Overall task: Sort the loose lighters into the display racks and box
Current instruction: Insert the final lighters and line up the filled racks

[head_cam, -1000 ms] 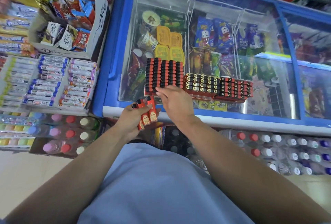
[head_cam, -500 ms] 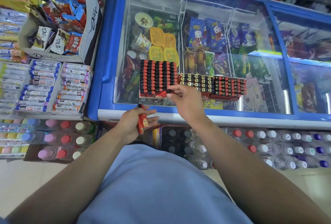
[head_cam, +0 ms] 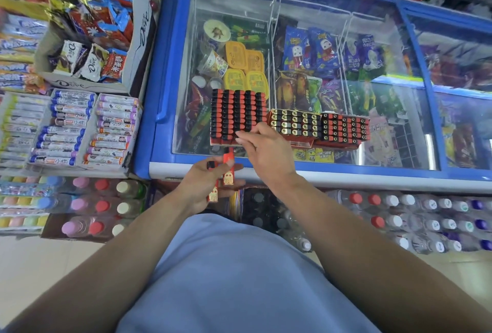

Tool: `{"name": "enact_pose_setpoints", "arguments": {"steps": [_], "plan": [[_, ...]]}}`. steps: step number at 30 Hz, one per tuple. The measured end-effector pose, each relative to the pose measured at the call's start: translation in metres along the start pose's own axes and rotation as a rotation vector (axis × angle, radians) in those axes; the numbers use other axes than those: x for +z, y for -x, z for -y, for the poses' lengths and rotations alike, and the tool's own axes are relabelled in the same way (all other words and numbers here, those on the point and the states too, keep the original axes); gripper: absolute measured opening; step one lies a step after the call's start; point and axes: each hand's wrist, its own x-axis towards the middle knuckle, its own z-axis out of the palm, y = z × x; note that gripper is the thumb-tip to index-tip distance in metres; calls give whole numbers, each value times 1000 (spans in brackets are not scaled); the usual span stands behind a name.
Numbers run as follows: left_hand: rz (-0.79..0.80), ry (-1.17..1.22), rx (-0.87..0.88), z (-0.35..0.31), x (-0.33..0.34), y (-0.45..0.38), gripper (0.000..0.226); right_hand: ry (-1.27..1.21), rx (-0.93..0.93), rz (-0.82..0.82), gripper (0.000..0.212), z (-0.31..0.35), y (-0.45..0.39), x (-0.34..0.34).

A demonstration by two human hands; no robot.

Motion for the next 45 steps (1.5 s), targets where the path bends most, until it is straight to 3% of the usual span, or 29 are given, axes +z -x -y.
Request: {"name": "enact_pose_setpoints", "arguments": {"steps": [3, 6, 10, 16, 24, 28, 30, 34, 36, 38, 41, 45], "plan": [[19, -138, 54, -1, 4, 2, 25, -225, 287, 270, 32, 3, 9, -11], [35, -221, 48, 1, 8, 2, 26, -445, 467, 513, 21, -2, 12, -22], [-5, 66, -97, 3, 6, -9, 30, -713, 691, 397, 23, -20, 2, -36], [-26, 276, -95, 0, -1, -14, 32, -212, 351, 178, 20, -19, 0, -31], [56, 124, -83, 2, 2, -11, 29, -62, 68, 33, 15, -24, 3, -3], [119, -138, -93, 0, 5, -5, 29, -14, 26, 59, 18, -20, 1, -5], [114, -172, -52, 0, 8, -7, 29, -126, 105, 62, 22, -18, 4, -11], [176, -214, 34, 3, 11, -14, 22, -348, 307, 423, 24, -16, 16, -27], [193, -230, 50, 4, 13, -17, 21, -425, 369, 479, 20, -17, 18, -34], [110, -236, 61, 2, 17, -19, 27, -384, 410, 398, 21, -24, 15, -39], [-198, -206, 104, 3, 13, -26, 31, -106, 289, 277, 26, -37, 10, -43], [-478, -274, 220, 3, 1, -29, 39, -21, 194, 211, 28, -40, 9, -36]]}}
